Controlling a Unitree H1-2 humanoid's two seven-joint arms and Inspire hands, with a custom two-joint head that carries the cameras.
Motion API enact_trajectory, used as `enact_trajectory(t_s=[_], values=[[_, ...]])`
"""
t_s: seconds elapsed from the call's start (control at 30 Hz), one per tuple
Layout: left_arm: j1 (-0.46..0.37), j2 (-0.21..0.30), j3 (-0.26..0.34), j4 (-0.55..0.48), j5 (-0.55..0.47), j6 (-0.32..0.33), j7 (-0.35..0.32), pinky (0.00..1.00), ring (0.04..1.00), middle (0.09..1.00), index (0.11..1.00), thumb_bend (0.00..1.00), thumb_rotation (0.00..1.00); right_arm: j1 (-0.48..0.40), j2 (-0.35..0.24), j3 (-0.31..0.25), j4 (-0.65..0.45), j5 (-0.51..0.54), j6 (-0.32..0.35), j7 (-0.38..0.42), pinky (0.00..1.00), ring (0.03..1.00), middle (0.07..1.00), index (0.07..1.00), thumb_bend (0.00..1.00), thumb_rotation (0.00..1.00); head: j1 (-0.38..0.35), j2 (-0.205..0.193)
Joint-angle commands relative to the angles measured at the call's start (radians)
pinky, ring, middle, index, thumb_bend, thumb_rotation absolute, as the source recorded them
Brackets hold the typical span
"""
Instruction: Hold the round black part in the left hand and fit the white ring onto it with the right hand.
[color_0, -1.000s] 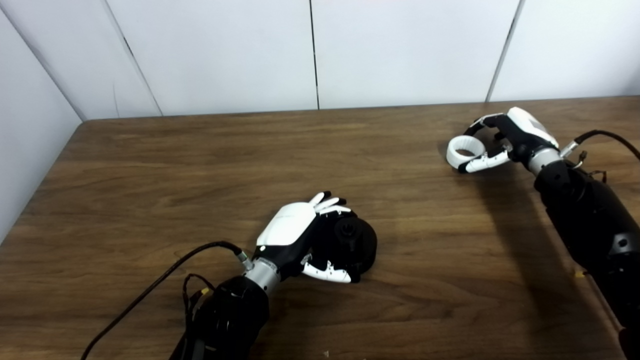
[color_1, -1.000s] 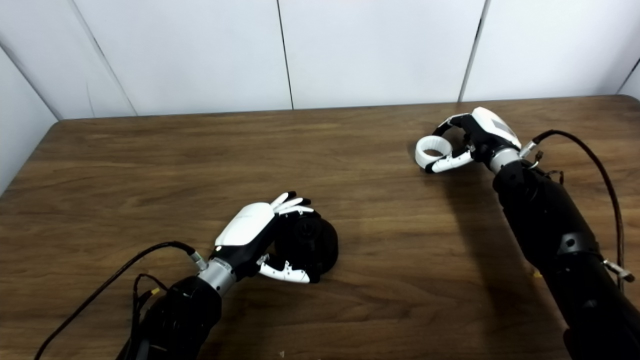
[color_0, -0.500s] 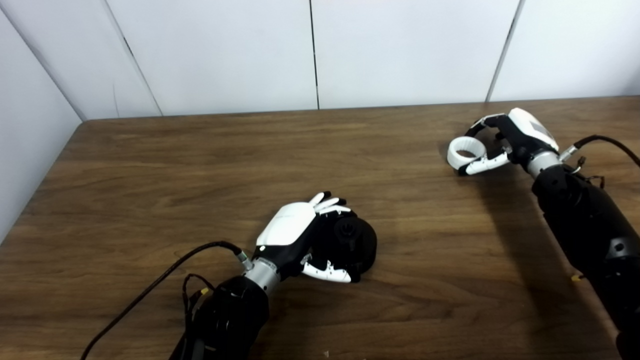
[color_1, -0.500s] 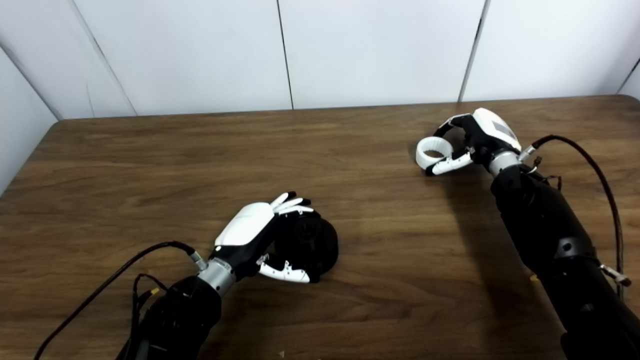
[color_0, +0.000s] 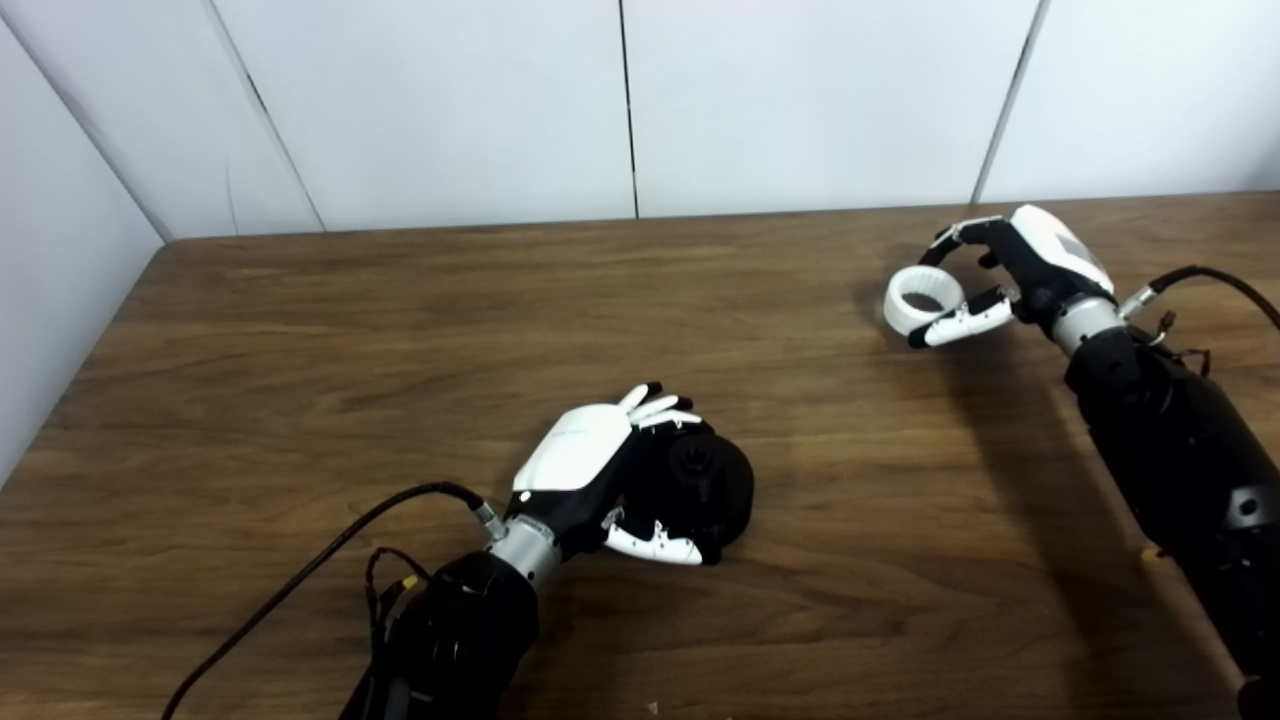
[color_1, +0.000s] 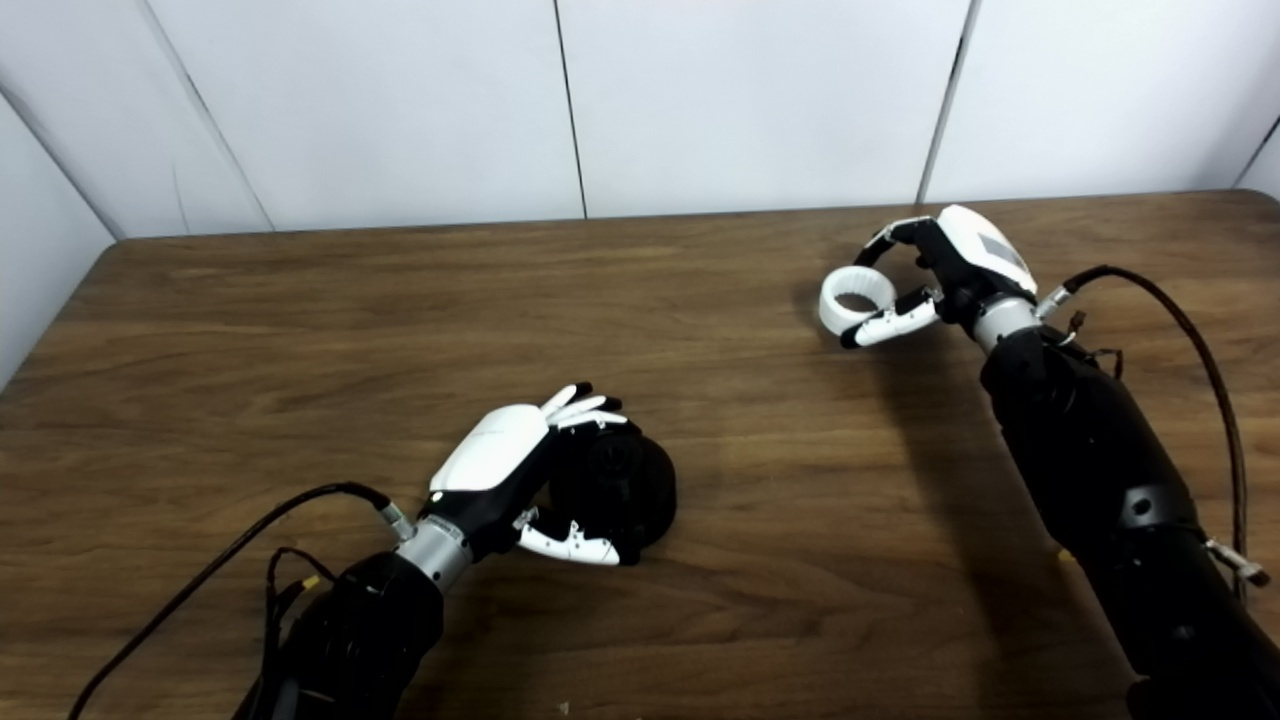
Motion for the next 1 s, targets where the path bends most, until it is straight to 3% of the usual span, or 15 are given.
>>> enact_trajectory(t_s=[0.0, 0.67, 0.97], values=[[-0.014, 0.005, 0.003, 0.002, 0.004, 0.012, -0.009, 0.86, 1.000, 0.932, 0.785, 0.88, 0.31, -0.041, -0.020, -0.016, -0.075, -0.002, 0.008, 0.014, 0.78, 0.861, 0.808, 0.588, 0.87, 0.20, 0.001, 0.002], [-0.024, -0.006, 0.000, 0.032, 0.006, 0.008, -0.001, 0.87, 1.000, 0.935, 0.788, 0.88, 0.33, -0.009, 0.000, -0.006, -0.453, 0.013, 0.158, 0.230, 0.81, 0.876, 0.812, 0.584, 0.89, 0.21, 0.013, -0.005], [-0.028, -0.004, 0.001, 0.045, 0.007, -0.004, 0.011, 0.86, 1.000, 0.934, 0.787, 0.88, 0.33, 0.049, 0.032, 0.021, -0.588, 0.031, 0.168, 0.289, 0.82, 0.873, 0.804, 0.576, 0.90, 0.21, 0.017, -0.002]])
